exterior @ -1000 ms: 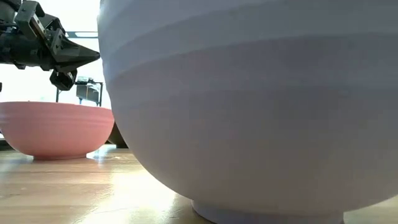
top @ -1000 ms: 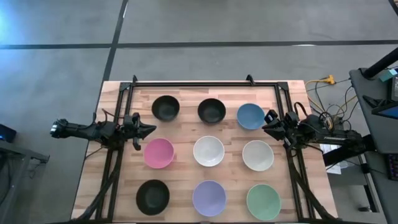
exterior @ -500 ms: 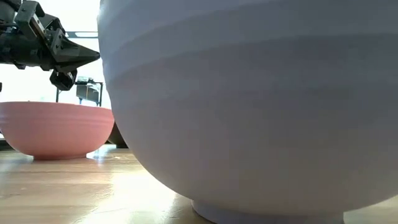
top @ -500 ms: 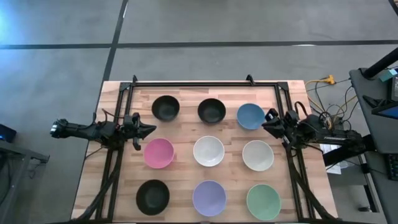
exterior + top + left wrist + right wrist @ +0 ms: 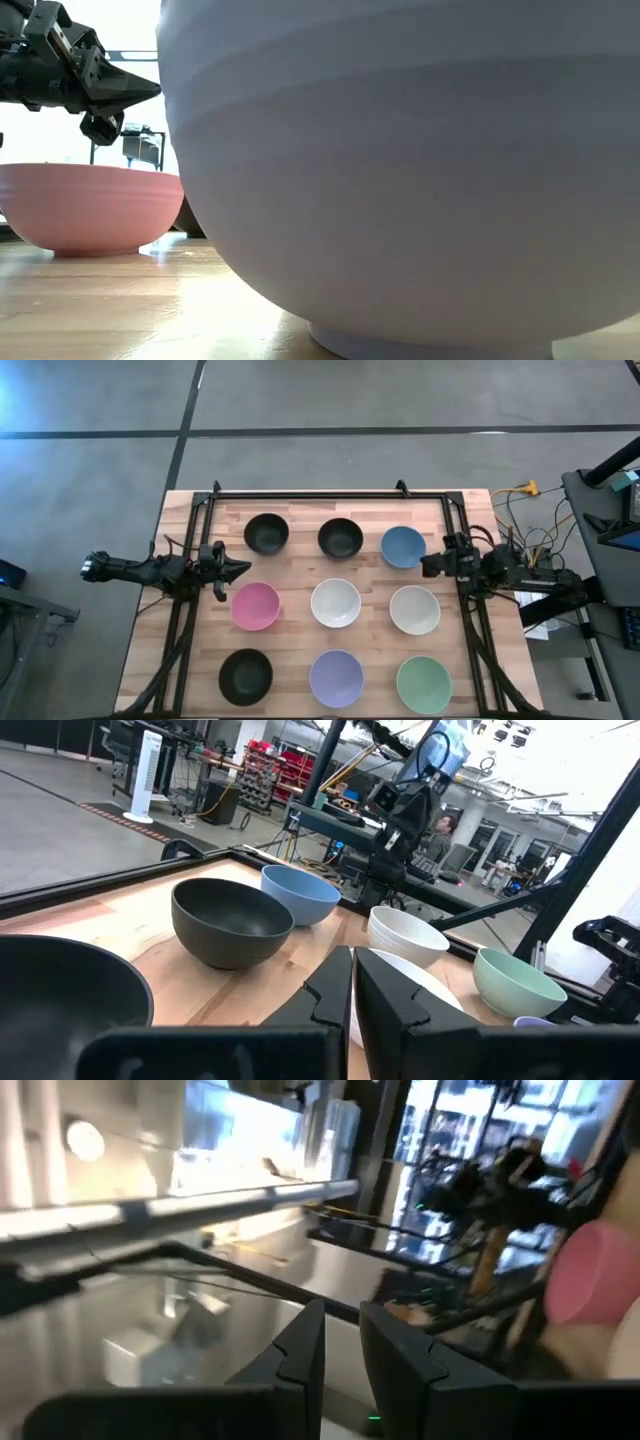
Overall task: Nest bowls inside each other
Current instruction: Stack the blue bowl on top of the left white bowl
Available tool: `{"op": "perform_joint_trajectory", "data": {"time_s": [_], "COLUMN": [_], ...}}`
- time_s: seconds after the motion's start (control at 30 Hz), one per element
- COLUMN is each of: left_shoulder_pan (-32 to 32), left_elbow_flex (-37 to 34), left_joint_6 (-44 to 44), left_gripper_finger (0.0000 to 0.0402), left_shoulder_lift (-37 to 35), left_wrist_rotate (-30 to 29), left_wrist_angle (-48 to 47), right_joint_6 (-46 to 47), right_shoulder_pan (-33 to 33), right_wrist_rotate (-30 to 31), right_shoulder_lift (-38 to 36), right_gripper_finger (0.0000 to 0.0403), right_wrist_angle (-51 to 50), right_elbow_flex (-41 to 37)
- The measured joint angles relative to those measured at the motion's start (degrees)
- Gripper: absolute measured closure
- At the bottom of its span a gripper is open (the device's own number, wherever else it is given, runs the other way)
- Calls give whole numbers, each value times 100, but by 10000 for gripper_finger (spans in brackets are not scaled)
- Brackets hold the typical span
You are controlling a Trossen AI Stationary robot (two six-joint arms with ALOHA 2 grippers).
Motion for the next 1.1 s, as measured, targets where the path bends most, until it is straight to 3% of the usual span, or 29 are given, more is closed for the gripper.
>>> {"op": "perform_joint_trajectory", "data": {"time_s": [0.1,0.17,0.23,0.33,0.43,0.53,0.67,0.9,1.0,1.1], "left_shoulder_pan": [9,20,22,20,22,29,29,29,29,29], "left_elbow_flex": [1,5,0,-16,-12,-12,-12,-10,-10,-3], "left_joint_6": [505,1596,2547,3538,3896,3892,3901,3835,3318,2249], "left_gripper_finger": [401,401,401,401,401,401,401,401,401,401], "left_shoulder_lift": [5,-57,-46,-63,-65,-91,-94,-78,-25,-24], "left_wrist_rotate": [-168,-970,-1411,-1563,-1589,-2011,-2277,-2248,-1993,-1955], "left_wrist_angle": [-33,8,103,169,204,501,1698,3989,5256,6621], "right_joint_6": [113,34,-198,-706,-1183,-1272,-1460,-1807,-1819,-1833], "right_shoulder_pan": [0,2,2,10,38,39,39,39,39,39], "right_wrist_rotate": [44,314,798,1478,1890,2269,2437,2419,2257,1915], "right_shoulder_lift": [-3,7,29,108,268,559,1252,3405,4449,5394], "right_gripper_finger": [339,339,339,339,339,339,339,339,339,339], "right_wrist_angle": [399,625,935,1419,1826,1899,1919,1903,1907,1893], "right_elbow_flex": [2,4,6,7,7,104,478,1777,2501,3270]}}
